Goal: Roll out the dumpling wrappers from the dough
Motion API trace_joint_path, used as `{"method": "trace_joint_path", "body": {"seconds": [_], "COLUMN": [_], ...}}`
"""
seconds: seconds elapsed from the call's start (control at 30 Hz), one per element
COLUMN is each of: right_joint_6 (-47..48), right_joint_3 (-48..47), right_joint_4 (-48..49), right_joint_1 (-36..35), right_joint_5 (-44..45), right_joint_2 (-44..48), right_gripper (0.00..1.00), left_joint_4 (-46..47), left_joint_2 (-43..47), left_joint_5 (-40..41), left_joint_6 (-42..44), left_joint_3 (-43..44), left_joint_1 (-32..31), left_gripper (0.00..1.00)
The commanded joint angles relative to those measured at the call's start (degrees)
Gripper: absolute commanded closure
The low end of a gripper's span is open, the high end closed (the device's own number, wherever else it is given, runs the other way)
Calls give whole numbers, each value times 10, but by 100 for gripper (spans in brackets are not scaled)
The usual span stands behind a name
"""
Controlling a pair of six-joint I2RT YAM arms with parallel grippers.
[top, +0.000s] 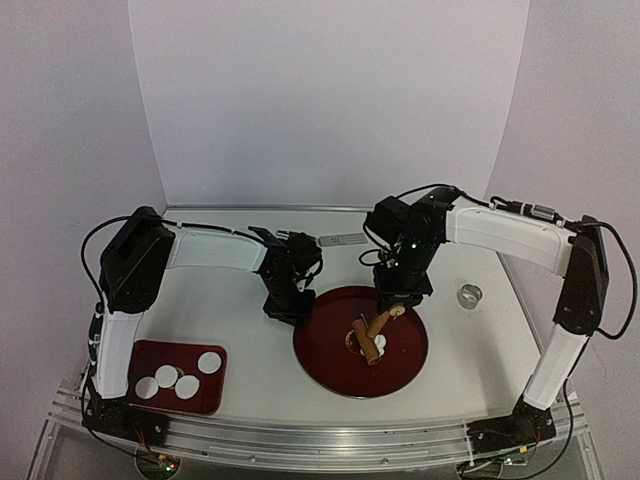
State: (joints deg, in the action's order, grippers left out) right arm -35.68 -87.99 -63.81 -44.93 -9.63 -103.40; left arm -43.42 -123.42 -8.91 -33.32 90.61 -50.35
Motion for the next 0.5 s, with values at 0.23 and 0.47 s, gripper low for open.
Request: {"method": "trace_joint_path", "body": {"seconds": [0.23,0.47], "right_joint_6": [3,5], "right_joint_3": [56,58], "right_joint_4": [-48,-36], "right_joint_1": [13,13], "right_joint_5": [124,115], "right_joint_2": [-73,-79], "right_gripper": [100,100], "left_joint_4": [-37,-37], "left_joint_2": [5,3], "left_joint_5": [51,52], "left_joint_6": [13,16], "left_joint_3": [-16,-12], "left_joint_1": [-4,-4], "left_gripper": [100,100]}}
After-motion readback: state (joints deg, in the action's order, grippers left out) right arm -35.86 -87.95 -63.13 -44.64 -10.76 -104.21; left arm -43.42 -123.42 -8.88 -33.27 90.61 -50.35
